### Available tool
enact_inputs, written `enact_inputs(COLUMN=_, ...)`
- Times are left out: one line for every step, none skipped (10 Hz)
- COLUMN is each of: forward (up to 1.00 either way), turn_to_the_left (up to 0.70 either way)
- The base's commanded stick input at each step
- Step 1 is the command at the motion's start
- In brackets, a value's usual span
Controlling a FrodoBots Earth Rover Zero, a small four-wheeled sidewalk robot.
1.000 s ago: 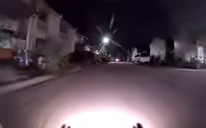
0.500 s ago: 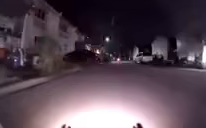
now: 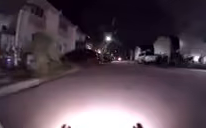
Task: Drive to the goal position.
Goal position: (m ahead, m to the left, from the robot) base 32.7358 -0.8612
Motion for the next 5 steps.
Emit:
enact_inputs(forward=0.85, turn_to_the_left=-0.34)
enact_inputs(forward=0.85, turn_to_the_left=-0.34)
enact_inputs(forward=0.85, turn_to_the_left=-0.34)
enact_inputs(forward=0.85, turn_to_the_left=-0.34)
enact_inputs(forward=0.85, turn_to_the_left=0.0)
